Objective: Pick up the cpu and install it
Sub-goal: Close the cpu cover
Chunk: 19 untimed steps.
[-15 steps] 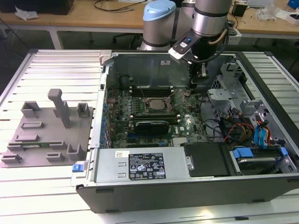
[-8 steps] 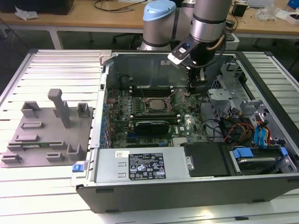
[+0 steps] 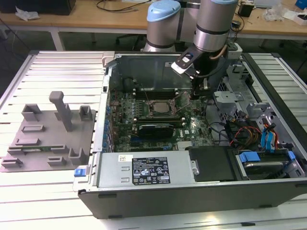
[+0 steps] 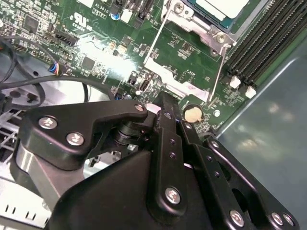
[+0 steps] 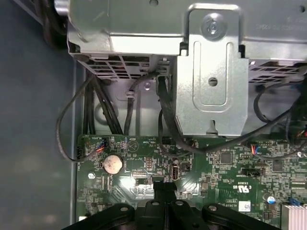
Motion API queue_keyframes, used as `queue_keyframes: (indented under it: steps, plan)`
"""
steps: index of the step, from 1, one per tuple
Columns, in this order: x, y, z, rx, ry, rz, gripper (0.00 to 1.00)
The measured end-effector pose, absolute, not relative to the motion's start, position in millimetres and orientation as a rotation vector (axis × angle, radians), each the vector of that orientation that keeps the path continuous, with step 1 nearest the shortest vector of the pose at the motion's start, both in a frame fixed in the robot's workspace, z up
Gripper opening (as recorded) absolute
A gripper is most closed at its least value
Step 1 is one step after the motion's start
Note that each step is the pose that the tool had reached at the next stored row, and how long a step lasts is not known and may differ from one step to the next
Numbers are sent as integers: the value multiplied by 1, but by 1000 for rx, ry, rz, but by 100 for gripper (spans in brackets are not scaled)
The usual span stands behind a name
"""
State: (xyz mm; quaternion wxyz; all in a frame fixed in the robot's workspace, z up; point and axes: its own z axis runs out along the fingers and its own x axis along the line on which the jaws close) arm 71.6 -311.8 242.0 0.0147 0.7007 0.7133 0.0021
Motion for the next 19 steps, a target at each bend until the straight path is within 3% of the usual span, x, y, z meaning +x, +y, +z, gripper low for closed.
queue_keyframes:
  steps: [7, 19]
  plan:
    - [69, -312, 239, 2181, 2220, 3, 11]
    - [11, -312, 239, 2182, 2219, 3, 11]
